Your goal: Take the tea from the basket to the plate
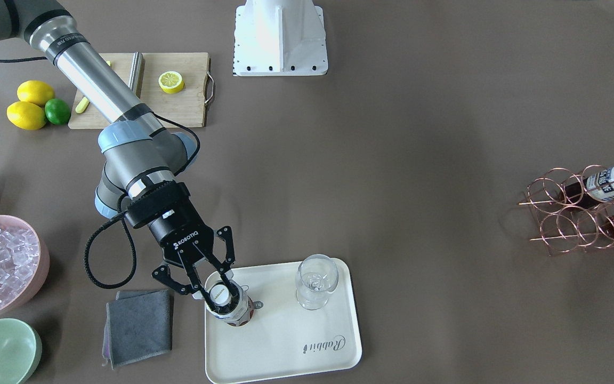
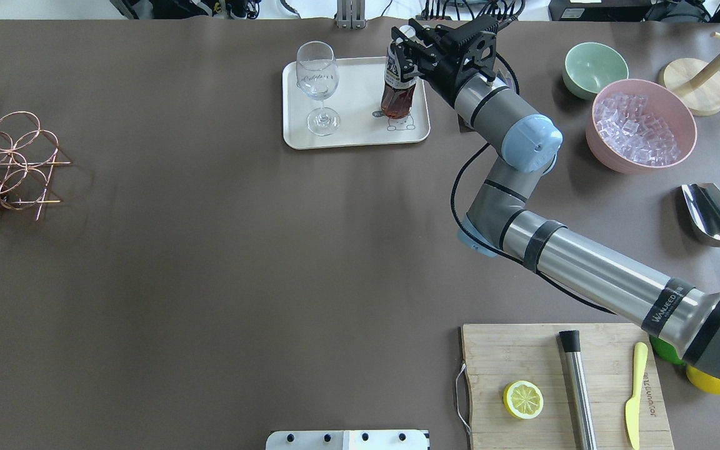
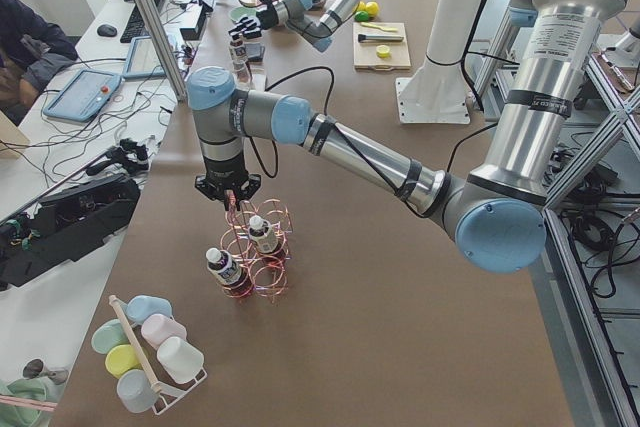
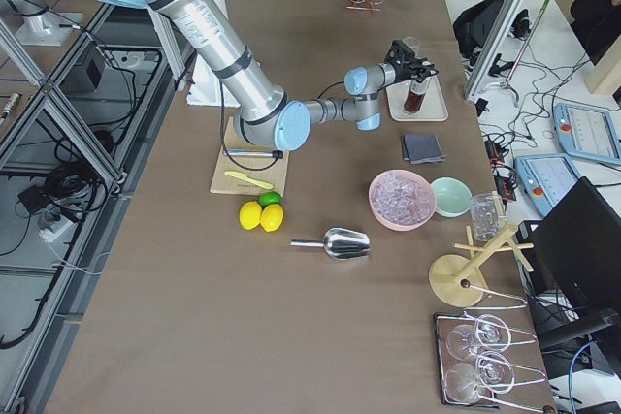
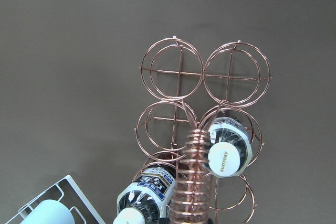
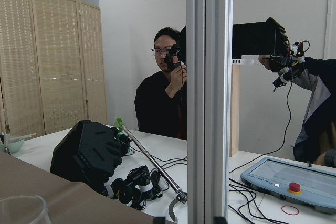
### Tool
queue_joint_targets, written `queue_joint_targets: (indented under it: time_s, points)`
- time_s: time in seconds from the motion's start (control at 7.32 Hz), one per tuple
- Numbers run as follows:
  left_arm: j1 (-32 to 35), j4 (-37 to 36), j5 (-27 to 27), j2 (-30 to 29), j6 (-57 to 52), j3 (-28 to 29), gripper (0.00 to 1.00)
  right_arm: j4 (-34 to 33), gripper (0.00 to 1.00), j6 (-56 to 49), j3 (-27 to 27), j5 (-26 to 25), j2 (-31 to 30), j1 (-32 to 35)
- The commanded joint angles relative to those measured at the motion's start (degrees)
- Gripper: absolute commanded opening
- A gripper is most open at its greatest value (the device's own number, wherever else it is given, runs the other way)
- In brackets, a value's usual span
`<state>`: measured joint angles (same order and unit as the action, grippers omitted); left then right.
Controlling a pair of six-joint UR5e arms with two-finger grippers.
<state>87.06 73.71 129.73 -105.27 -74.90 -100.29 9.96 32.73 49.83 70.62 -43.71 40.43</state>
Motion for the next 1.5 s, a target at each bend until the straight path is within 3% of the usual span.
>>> queue_joint_targets:
  time_s: [0.0, 0.27, 0.55, 0.96, 1.09, 1.23, 1.37]
  points:
    - [-0.05, 3.53, -3.6, -0.02, 0.28, 2.02, 0.0, 0.42, 0.0, -0.64, 0.0, 0.05, -0.23, 0.0]
    - [0.04, 5.47, -5.52, -0.46, 0.28, 2.29, 0.0, 0.5, 0.0, -0.91, 0.0, 0.13, -0.41, 0.0]
    - [0.22, 5.48, -5.45, -0.46, 0.28, 2.12, 0.0, 1.37, 0.39, -1.43, 0.0, 0.22, -0.67, 0.0]
    - [0.22, 5.22, -5.01, -0.2, 0.28, 1.59, 0.0, 2.26, 0.58, -1.44, 0.09, 0.31, -0.85, -0.09]
    - [0.04, 5.04, -4.92, -0.11, 0.1, 1.59, 0.97, 2.35, 0.68, -1.44, 0.09, 0.31, -0.85, -0.27]
    - [0.04, 5.04, -4.92, -0.11, 0.1, 1.59, 0.98, 2.44, 1.0, -1.35, 0.09, 0.31, -0.85, -0.36]
    - [0.04, 5.04, -4.92, -0.11, 0.19, 1.59, 0.98, 2.44, 1.0, -1.35, 0.44, 0.31, -0.85, -0.36]
